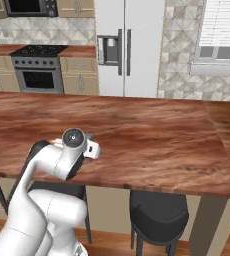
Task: Retrieve the tupperware and aluminum foil from the cabinet and place them on the dining counter near the plate with lime and squash to prepare for storing leftovers.
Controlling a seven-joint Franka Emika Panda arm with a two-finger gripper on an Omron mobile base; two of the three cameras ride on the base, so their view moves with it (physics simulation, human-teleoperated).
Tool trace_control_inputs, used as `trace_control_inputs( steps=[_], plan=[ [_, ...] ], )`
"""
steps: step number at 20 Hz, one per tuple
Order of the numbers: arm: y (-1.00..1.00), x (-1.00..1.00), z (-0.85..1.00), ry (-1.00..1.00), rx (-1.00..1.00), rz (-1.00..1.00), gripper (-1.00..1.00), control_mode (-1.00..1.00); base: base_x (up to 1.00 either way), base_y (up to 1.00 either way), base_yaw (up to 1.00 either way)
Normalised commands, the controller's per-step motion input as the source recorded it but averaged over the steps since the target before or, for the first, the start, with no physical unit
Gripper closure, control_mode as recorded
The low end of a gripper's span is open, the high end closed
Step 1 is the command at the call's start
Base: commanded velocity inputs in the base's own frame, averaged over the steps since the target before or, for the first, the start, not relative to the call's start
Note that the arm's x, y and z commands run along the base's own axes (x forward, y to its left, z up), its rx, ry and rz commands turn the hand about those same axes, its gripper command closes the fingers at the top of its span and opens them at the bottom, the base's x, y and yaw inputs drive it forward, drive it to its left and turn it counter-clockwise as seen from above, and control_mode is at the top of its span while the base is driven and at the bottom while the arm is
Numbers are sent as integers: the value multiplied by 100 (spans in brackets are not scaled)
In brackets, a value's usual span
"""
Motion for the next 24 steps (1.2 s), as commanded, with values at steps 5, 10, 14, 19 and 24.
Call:
trace_control_inputs(
  steps=[5, 10, 14, 19, 24],
  plan=[
    [-2, 55, -63, 0, 0, 4, 100, -100, 0, 0, 0],
    [-1, 49, -64, 0, -1, 0, 100, -100, 0, 0, 0],
    [0, 43, -79, 0, -6, 0, 100, -100, 0, 0, 0],
    [0, 47, -80, 0, -7, 0, -100, -100, 0, 0, 0],
    [0, 17, -23, 0, -1, 0, -100, -100, 0, 0, 0]
  ],
)
